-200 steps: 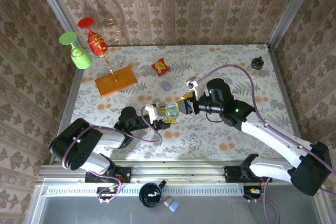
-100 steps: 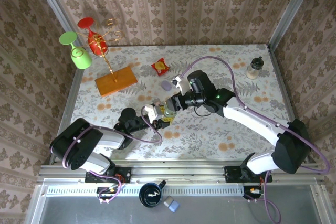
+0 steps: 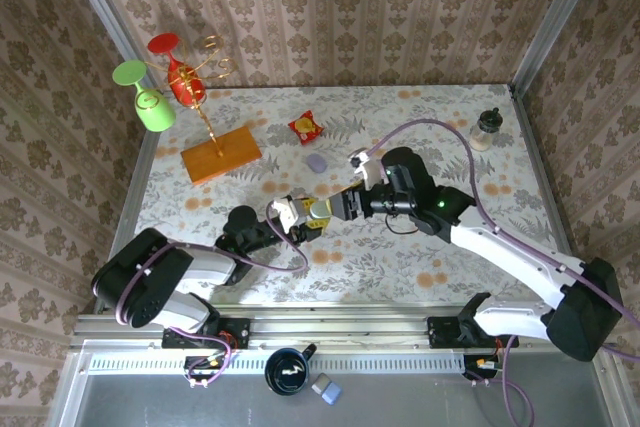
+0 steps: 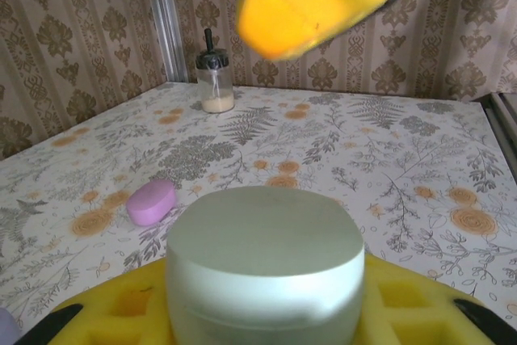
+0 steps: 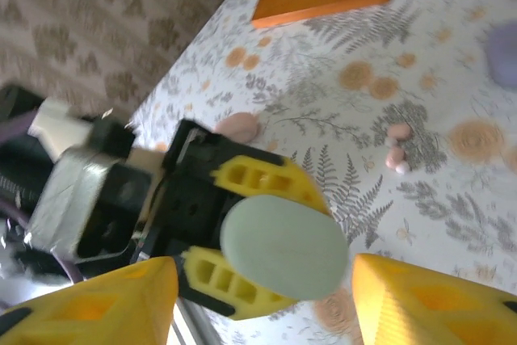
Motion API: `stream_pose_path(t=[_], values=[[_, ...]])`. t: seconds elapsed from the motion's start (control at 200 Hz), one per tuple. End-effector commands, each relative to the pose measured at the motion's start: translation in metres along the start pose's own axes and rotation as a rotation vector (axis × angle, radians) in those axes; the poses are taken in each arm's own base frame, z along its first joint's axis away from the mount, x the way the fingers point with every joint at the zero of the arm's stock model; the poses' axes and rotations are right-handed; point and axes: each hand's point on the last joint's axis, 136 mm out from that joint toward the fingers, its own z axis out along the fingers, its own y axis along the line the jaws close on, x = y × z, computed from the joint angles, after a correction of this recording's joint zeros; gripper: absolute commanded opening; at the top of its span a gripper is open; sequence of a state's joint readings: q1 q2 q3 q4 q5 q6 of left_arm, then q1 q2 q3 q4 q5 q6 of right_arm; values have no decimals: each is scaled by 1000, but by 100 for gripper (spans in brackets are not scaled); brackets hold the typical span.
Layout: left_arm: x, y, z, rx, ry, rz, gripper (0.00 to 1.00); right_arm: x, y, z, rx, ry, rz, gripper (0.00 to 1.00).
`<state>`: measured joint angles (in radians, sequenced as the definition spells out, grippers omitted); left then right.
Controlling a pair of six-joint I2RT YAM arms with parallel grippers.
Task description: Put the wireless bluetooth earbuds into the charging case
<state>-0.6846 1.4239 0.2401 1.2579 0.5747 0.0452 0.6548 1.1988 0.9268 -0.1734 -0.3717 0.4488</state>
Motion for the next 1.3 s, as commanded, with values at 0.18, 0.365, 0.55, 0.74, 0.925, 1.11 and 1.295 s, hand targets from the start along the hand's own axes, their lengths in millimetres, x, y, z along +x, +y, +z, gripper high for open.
stream_pose_path(t=[0.18,0.365,0.55,0.74,0.925,1.11,1.295], values=[[-34,8,-4,-31,-93,-25,18,-1,10,-7,-259,-103,396,74],[-56,14,3,-33,-142,-3,18,0,14,-14,-331,-144,504,76],[-76,18,9,-34,-187,17,18,-7,18,-22,-413,-214,580,76],[-95,17,13,-12,-228,19,18,-18,29,-25,-526,-237,632,75],[-106,14,16,12,-252,8,18,-25,39,-22,-599,-217,649,67],[-113,7,17,52,-265,7,18,-30,47,-19,-638,-193,643,58],[-117,-1,17,88,-273,13,19,-35,45,-20,-626,-195,629,46]])
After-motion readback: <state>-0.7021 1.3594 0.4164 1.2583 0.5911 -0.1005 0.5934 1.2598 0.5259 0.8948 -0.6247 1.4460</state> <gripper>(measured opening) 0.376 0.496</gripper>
